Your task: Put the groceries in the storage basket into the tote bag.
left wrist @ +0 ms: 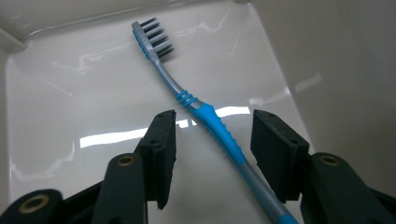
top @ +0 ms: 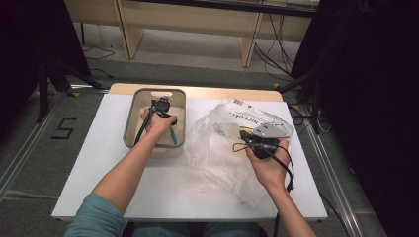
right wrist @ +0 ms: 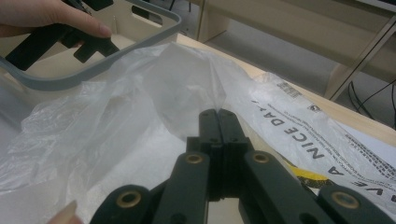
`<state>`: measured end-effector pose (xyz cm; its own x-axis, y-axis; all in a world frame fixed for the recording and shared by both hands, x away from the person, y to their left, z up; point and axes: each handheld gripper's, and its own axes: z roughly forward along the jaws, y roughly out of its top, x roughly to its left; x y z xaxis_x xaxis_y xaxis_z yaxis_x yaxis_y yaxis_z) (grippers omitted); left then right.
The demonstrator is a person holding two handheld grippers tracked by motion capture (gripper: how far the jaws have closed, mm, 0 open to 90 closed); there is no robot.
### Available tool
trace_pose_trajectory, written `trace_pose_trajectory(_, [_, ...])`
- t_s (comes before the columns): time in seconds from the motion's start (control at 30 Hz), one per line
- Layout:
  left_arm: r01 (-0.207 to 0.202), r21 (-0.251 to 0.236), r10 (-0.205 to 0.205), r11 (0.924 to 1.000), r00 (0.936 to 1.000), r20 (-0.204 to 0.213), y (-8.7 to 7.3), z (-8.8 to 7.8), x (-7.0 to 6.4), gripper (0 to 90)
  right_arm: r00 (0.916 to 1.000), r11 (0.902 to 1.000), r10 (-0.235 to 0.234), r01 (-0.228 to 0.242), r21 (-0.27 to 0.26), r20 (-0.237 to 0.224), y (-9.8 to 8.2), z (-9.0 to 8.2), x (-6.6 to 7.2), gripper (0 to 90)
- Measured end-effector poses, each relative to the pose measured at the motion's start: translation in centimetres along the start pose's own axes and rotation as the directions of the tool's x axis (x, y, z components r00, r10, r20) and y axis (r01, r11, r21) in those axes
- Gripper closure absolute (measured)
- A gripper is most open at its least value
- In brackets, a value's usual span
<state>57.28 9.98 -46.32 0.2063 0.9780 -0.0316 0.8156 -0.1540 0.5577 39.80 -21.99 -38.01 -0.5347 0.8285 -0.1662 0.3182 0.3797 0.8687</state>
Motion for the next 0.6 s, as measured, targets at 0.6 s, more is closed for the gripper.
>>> trace_pose_trajectory(0.6, [-0.017,0.013,0.017,0.9998,0.9998,-0.011,-0.04,0.38,0.27,59.9,1.0000,1.0000,-0.002,0.002,0.005,-0.004,-0.04,0.10,0.04,90.0])
